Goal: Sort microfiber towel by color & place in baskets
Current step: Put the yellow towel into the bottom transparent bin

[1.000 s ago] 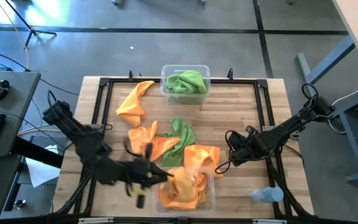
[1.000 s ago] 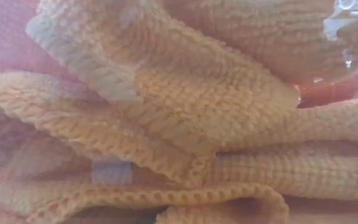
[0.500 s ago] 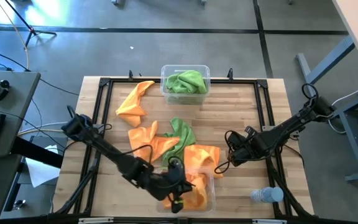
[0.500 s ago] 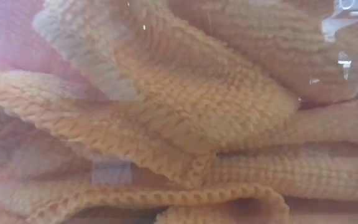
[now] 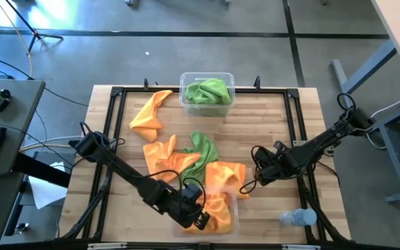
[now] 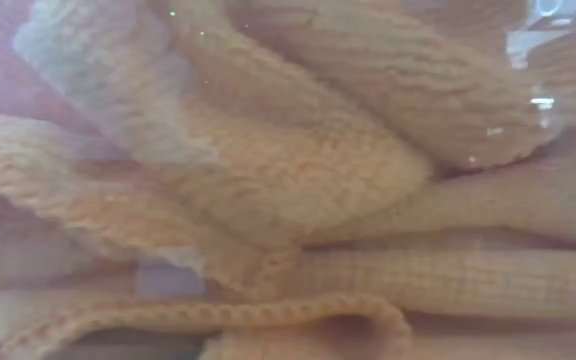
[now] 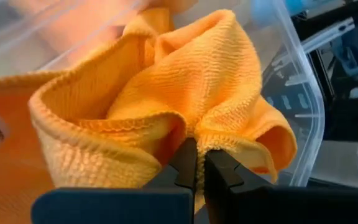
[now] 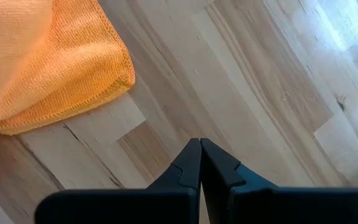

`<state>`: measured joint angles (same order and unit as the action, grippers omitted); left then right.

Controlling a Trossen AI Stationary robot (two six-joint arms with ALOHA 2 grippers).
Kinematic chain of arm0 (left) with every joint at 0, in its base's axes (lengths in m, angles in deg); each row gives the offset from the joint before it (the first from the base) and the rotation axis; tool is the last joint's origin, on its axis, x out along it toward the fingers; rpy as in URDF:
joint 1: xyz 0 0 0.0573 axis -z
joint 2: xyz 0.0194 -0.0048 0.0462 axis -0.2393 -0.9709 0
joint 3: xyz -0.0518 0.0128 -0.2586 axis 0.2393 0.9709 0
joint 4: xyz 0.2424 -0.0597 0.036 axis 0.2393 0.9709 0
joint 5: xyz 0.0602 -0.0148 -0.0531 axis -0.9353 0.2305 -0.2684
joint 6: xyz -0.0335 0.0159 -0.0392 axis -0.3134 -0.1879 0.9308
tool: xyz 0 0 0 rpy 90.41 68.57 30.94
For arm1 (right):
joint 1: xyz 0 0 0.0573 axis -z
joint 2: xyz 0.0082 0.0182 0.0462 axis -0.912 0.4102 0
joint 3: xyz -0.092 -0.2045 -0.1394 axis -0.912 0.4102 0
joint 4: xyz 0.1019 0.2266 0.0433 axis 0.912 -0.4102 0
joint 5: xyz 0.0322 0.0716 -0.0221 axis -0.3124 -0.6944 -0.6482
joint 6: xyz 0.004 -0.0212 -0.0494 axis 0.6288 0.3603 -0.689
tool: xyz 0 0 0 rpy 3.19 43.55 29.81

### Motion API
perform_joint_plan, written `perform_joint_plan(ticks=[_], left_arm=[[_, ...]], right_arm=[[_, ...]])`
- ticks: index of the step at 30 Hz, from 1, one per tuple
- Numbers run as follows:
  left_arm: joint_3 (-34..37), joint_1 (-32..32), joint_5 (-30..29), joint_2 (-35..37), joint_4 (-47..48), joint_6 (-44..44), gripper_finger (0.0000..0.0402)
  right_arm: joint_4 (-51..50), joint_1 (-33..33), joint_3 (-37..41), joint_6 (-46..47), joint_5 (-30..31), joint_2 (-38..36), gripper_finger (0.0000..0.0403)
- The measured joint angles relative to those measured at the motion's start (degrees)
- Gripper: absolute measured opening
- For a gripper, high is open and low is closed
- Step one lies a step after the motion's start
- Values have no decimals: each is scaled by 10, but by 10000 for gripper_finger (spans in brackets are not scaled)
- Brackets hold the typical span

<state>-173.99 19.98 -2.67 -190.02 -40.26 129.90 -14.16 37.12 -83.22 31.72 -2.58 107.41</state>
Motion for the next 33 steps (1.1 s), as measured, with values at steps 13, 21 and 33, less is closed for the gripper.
perform_joint_plan(ticks=[13,21,33], left_arm=[[0,-4,8,0,-72,-33,3],[0,-5,9,0,-84,-39,66],[0,-51,180,17,-86,-20,124]], right_arm=[[-1,0,0,-4,12,0,0],[-1,0,0,-4,12,0,0],[-1,0,0,-5,13,0,0]])
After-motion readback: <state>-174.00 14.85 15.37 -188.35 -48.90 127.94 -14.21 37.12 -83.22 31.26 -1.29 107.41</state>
